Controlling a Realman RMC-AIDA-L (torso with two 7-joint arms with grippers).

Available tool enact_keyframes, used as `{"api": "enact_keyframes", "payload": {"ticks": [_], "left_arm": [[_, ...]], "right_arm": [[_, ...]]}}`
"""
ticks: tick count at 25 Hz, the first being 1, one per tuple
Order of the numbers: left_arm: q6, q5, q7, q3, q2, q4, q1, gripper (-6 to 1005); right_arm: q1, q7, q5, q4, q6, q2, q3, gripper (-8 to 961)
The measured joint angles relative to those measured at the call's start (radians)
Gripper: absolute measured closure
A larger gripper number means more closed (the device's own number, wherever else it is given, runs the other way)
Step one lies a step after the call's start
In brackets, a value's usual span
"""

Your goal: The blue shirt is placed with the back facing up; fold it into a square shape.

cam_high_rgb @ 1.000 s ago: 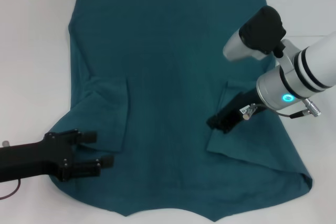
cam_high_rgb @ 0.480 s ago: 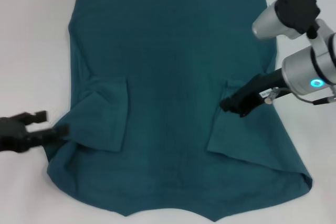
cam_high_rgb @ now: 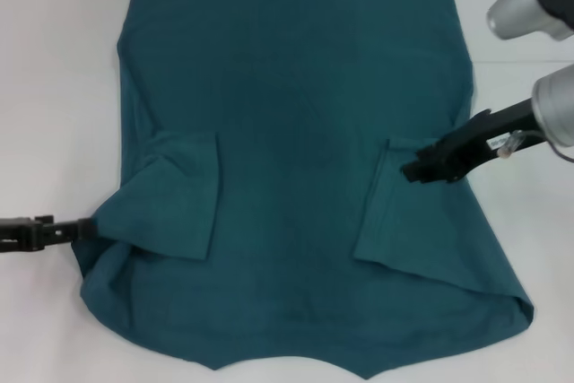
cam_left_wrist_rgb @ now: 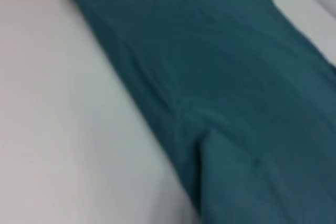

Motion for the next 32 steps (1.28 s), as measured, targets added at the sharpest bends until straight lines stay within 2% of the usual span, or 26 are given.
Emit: {"api": "enact_keyframes", "payload": {"ticks": [3, 8, 14, 19, 32], "left_arm": [[-0.018, 0.056, -0.038, 0.001, 0.002, -0.027, -0.027, 107], [-0.046, 0.076, -0.052, 0.0, 0.003, -0.064, -0.045, 108], [-0.064, 0.102, -0.067, 0.002, 0.004, -0.094, -0.064, 110], [-0.062, 0.103, -0.075, 0.021, 0.004, -0.103, -0.069, 112], [-0.068, 0.135, -0.143, 0.084, -0.002, -0.124, -0.1, 164]], "right_arm": [[-0.014, 0.011, -0.001, -0.047, -0.018, 0.0, 0.019, 667], [-0.025, 0.02, -0.014, -0.077, -0.026, 0.004, 0.033, 424], [-0.027, 0.027, -0.024, -0.08, -0.027, 0.007, 0.028, 193], [-0.027, 0.029, -0.026, -0.082, -0.027, 0.004, 0.033, 41], [-0.031, 0.044, -0.051, -0.085, -0.023, 0.006, 0.032, 47]]}}
